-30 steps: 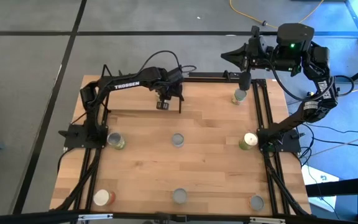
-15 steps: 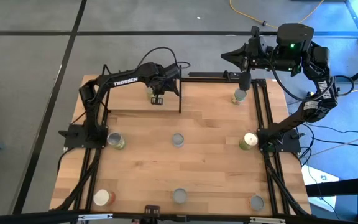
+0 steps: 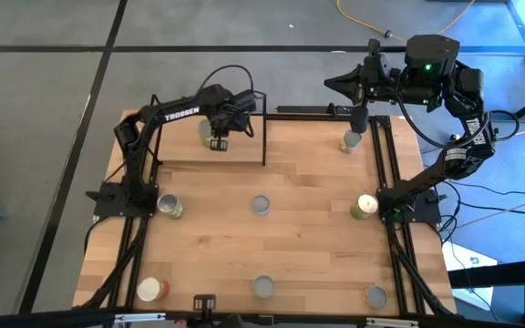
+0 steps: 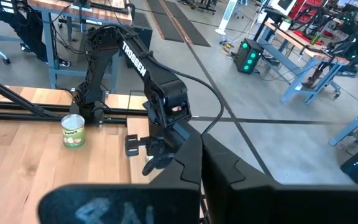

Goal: Pick and place cans onto a shelf
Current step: Put the top canned pears on the shelf

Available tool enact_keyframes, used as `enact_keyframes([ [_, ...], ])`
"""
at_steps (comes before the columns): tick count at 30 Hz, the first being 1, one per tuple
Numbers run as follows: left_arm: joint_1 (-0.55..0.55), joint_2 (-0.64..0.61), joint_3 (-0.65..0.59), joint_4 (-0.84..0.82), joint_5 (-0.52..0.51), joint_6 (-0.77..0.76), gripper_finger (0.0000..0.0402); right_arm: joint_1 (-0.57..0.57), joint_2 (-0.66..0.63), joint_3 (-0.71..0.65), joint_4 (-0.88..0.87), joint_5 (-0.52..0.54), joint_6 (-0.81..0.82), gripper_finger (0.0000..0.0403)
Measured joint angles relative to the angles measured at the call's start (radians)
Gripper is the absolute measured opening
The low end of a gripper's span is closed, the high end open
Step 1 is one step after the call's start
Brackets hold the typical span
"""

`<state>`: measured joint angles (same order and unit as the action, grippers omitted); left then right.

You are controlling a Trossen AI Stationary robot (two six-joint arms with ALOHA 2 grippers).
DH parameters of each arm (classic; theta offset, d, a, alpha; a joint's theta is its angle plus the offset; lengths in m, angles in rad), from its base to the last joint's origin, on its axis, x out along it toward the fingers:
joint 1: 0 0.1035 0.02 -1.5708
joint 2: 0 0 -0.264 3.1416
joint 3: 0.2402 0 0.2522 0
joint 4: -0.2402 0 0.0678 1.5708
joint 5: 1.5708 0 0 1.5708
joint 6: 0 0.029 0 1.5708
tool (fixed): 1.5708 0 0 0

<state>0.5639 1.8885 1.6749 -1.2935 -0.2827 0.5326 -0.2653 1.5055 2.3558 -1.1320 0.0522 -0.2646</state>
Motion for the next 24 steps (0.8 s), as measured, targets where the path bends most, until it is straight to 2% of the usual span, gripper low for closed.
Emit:
enact_keyframes([
  [7,0.052,0.0,0.0,-0.056,-0.053,-0.001,0.003,0.0,0.0,0.0,0.0,0.0,-0.001,0.0004],
  [15,0.126,0.0,0.0,-0.089,-0.055,0.0,0.003,0.0,0.0,0.0,0.0,0.0,0.001,0.0004],
  [20,0.125,-0.008,0.028,-0.087,-0.046,-0.005,0.003,0.0,0.0,0.0,0.0,0.0,0.001,0.0004],
  [24,0.08,-0.036,0.095,-0.085,0.056,-0.02,0.003,0.0,0.0,0.0,0.0,0.0,0.001,0.0004],
])
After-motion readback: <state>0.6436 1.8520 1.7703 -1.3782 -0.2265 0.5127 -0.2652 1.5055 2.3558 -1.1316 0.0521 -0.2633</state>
